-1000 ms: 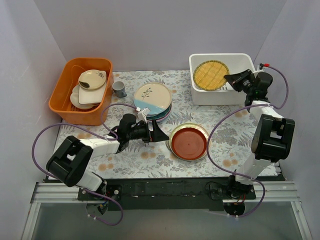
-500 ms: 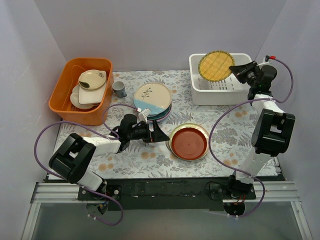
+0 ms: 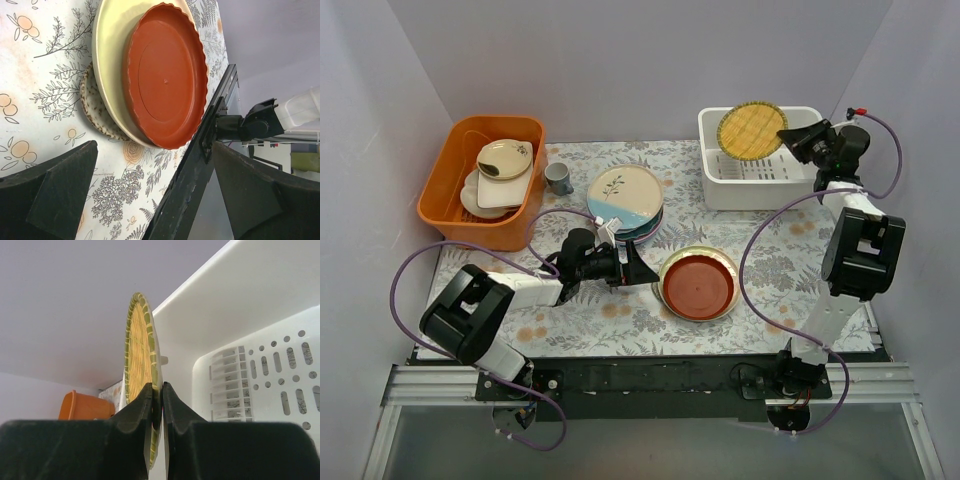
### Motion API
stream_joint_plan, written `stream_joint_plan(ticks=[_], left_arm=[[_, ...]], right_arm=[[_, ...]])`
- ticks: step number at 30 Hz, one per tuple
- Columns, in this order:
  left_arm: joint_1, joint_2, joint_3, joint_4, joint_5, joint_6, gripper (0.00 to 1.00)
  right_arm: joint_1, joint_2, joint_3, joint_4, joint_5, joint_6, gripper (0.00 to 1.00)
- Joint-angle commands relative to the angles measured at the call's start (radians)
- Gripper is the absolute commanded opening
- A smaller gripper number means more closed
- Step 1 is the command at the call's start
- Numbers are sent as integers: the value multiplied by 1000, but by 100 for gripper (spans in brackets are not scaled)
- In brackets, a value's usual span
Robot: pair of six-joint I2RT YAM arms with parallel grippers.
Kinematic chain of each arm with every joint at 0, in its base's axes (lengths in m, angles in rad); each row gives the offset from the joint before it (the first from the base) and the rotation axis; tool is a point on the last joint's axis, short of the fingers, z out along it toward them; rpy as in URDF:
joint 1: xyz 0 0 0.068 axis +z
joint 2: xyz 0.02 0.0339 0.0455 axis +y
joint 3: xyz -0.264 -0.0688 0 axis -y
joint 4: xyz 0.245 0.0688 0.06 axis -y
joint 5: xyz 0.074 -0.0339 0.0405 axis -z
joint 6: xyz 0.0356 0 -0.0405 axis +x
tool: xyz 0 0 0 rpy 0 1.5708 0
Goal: Place the plates into the plastic bin on the countertop
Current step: Place the plate in the plastic bin.
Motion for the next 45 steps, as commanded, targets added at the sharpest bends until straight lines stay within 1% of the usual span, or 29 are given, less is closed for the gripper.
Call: stream_joint_plan(ticks=[1,6,11,16,22,33,45], left_arm=[[-4,-4,15,14,14,6,98],[-6,17,12,43,29,-11,98],[-6,22,16,37,31,-7,98],[-4,20,19,28,31,-4,98],[-6,37,26,42,41,-10,98],[-17,71,36,51,51,-14,98],[-23,66,39,52,52,-16,98]], right_arm=[[-3,24,72,53,-2,-6,1],[-3,56,103,12,-8,-39,1],[-5,87,129,-6,-20,-56,1],[-3,157,212,-46,-63,-65,1],[-3,225,262,-88,-95,-83,1],[-5,243,246,-140,-95,-135,1],[-3,231,218,-187,-83,-169,1]])
